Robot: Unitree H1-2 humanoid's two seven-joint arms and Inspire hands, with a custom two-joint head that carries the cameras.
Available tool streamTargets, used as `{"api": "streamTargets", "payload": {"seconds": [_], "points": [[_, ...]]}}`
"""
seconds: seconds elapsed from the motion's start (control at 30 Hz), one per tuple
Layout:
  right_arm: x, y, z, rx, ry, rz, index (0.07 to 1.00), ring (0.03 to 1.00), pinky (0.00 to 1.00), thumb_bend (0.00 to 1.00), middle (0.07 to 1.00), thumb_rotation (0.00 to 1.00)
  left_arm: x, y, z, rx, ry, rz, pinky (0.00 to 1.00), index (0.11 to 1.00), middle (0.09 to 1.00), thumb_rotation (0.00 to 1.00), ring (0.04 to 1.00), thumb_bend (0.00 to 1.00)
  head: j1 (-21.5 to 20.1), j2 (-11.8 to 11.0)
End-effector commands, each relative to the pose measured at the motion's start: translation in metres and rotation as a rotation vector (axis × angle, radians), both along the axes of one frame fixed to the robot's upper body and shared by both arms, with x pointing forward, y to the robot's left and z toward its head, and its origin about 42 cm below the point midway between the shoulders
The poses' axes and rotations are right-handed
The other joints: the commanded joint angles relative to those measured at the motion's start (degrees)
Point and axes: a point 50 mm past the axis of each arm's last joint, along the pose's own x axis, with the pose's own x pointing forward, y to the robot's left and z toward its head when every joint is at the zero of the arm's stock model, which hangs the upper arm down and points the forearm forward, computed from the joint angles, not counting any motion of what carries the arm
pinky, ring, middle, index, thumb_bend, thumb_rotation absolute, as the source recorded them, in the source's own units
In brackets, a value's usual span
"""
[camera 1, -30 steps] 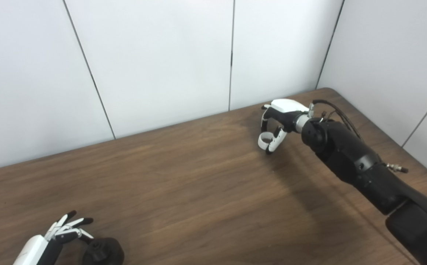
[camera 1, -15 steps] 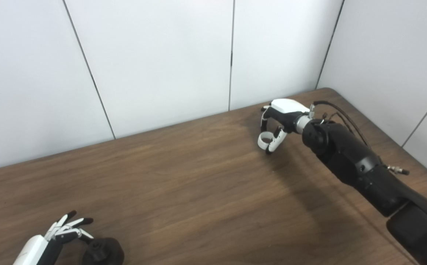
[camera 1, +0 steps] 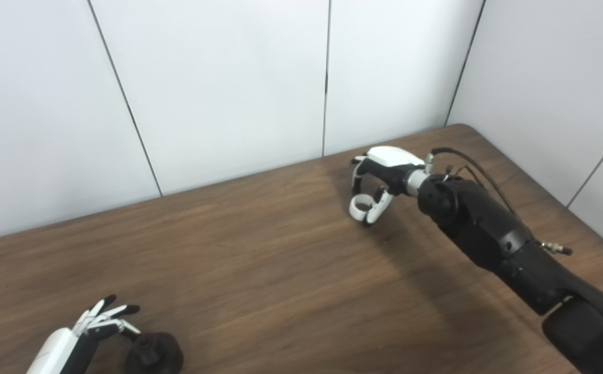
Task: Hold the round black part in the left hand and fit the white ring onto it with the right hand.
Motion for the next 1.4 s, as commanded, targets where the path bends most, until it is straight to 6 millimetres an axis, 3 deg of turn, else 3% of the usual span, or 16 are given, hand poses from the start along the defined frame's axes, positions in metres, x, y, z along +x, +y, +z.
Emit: {"api": "streamTargets", "payload": {"seconds": [0.0, 0.43, 0.83, 1.03, 1.17, 1.37], "points": [[0.008, 0.005, 0.038, 0.001, -0.093, 0.032, 0.479, 1.000, 1.00, 0.52, 0.947, 0.13, 0.010, -0.009, 0.012, -0.007, -0.057, -0.003, 1.00, 0.480, 0.843, 0.04, 0.987, 0.52, 0.87, -0.02], [0.000, 0.054, 0.069, 0.111, -0.174, 0.239, 0.478, 1.000, 0.94, 0.52, 0.950, 0.13, 0.017, -0.053, -0.008, 0.009, -0.048, -0.019, 1.00, 0.480, 0.867, 0.04, 1.000, 0.52, 11.56, 0.75], [-0.011, 0.102, 0.090, 0.144, -0.201, 0.423, 0.477, 1.000, 0.95, 0.52, 0.940, 0.13, 0.041, -0.095, -0.029, 0.027, -0.050, -0.018, 1.00, 0.480, 0.874, 0.04, 1.000, 0.52, 17.57, 2.29], [-0.020, 0.118, 0.089, 0.179, -0.193, 0.503, 0.478, 1.000, 0.96, 0.52, 0.938, 0.13, 0.051, -0.109, -0.040, 0.043, -0.028, -0.019, 1.00, 0.479, 0.877, 0.04, 1.000, 0.52, 18.94, 3.59], [-0.025, 0.132, 0.085, 0.185, -0.193, 0.539, 0.479, 1.000, 0.91, 0.52, 0.938, 0.13, 0.048, -0.113, -0.049, 0.060, 0.023, -0.026, 1.00, 0.479, 0.877, 0.05, 1.000, 0.52, 19.43, 4.59], [-0.031, 0.149, 0.077, 0.205, -0.159, 0.576, 0.478, 1.000, 0.93, 0.52, 0.942, 0.13, 0.045, -0.117, -0.053, 0.073, 0.060, -0.029, 1.00, 0.479, 0.879, 0.05, 0.999, 0.52, 19.96, 5.26]]}}
